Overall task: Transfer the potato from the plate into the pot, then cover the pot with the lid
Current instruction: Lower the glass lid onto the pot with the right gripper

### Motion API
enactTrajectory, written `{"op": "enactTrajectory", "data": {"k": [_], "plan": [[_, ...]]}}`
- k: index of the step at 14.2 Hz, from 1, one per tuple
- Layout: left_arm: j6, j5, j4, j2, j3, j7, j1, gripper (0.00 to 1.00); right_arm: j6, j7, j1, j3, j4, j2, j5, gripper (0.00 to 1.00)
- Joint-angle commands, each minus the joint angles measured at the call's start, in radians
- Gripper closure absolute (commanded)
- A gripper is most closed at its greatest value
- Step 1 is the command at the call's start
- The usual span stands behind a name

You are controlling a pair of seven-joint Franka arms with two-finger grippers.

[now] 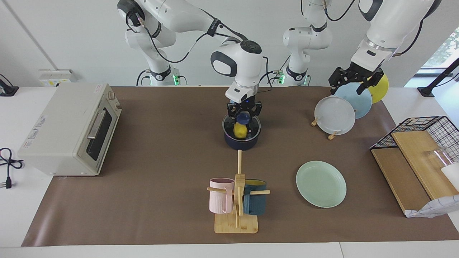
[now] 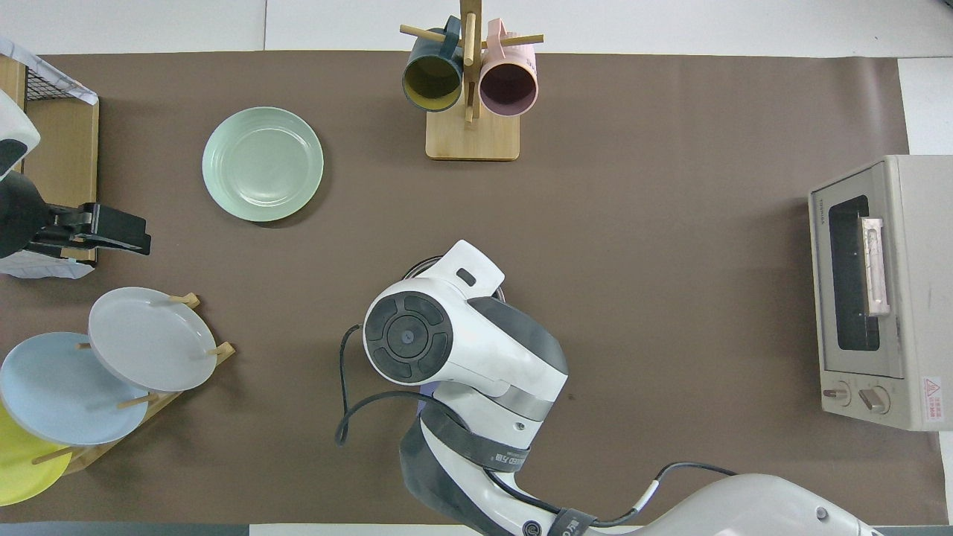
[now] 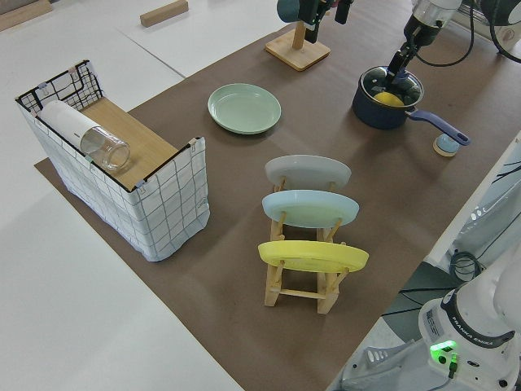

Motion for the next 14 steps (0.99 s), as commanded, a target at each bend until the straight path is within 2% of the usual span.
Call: {"op": "enactTrajectory", "data": {"k": [1, 5, 6, 7, 10, 11, 14], "plan": [[0.003, 0.003, -0.024, -0.014, -0.002, 0.001, -0.003, 0.0, 0.027, 0.021, -0.016, 0.016, -0.014, -0.001, -0.026, 1.0], [0.01, 0.003, -0.031, -0.023, -0.001, -0.001, -0.008, 0.0, 0.049, 0.036, -0.017, 0.016, -0.026, -0.003, -0.026, 1.0], [0.015, 0.003, -0.031, -0.023, -0.001, -0.005, -0.008, 0.0, 0.05, 0.036, -0.017, 0.014, -0.028, -0.003, -0.026, 0.91], [0.023, 0.003, -0.031, -0.023, -0.001, -0.005, -0.008, 0.0, 0.053, 0.036, -0.017, 0.014, -0.028, -0.003, -0.026, 0.75], [0.04, 0.003, -0.034, -0.022, -0.001, -0.004, -0.005, 0.0, 0.046, 0.03, -0.017, 0.007, -0.022, -0.004, -0.026, 0.24], [0.04, 0.003, -0.034, -0.021, -0.001, -0.004, -0.005, 0.0, 0.041, 0.025, -0.017, 0.004, -0.017, -0.006, -0.027, 0.0], [0.037, 0.003, -0.031, -0.021, -0.001, -0.005, -0.005, 0.0, -0.006, -0.011, -0.02, -0.015, 0.026, -0.018, -0.026, 0.0]]}}
